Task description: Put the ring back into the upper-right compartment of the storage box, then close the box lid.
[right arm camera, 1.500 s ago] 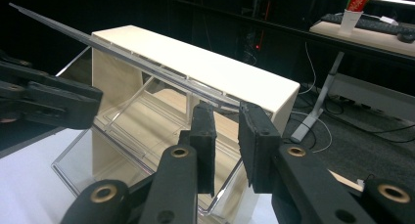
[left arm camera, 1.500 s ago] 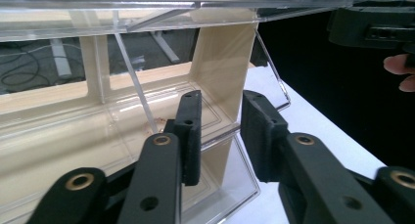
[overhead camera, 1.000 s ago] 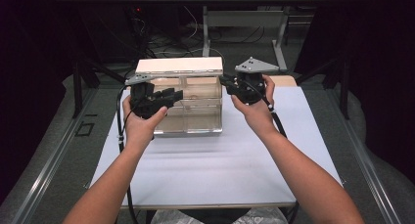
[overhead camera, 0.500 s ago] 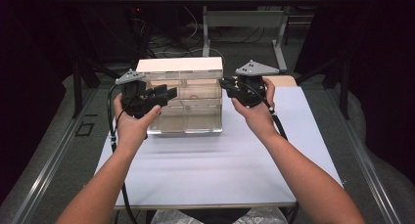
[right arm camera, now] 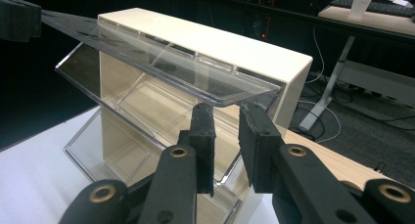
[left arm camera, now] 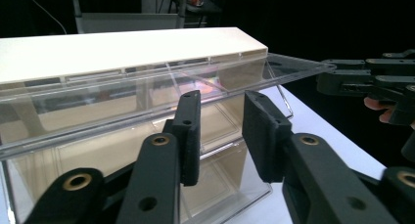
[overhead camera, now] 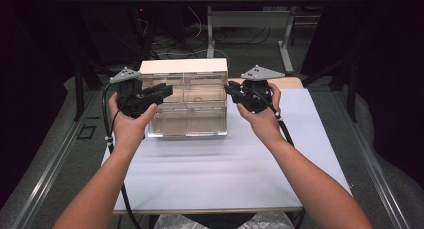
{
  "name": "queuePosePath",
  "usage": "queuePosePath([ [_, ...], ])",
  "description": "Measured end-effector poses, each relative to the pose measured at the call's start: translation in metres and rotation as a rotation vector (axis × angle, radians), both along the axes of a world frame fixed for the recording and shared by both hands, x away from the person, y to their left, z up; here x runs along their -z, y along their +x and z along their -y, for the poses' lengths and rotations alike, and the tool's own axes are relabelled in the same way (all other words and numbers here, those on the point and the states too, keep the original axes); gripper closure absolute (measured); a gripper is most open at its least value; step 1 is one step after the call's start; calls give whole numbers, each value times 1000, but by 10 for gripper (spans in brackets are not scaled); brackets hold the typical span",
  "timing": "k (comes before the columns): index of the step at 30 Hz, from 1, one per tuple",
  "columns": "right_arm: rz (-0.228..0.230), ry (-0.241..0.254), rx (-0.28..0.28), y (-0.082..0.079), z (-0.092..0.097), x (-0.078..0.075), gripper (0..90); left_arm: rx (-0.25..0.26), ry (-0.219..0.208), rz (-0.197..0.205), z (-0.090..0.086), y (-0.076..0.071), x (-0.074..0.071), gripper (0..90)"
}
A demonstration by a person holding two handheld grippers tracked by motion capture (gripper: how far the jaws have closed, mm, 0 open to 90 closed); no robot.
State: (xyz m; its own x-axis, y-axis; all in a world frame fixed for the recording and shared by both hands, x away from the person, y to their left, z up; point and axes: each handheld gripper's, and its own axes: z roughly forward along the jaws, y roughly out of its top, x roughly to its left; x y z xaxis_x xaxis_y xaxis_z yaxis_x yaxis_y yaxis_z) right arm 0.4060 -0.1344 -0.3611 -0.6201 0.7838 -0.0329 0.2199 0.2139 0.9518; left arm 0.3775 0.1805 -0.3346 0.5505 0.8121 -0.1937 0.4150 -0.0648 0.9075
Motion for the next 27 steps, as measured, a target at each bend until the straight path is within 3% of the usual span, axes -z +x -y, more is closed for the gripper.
queuePosePath([
  [15,-29,12,-17,-1,0,12,778,2,5,-22,3,12,8,895],
  [27,-52,29,-21,-2,0,22,780,8,8,-39,5,15,17,900],
])
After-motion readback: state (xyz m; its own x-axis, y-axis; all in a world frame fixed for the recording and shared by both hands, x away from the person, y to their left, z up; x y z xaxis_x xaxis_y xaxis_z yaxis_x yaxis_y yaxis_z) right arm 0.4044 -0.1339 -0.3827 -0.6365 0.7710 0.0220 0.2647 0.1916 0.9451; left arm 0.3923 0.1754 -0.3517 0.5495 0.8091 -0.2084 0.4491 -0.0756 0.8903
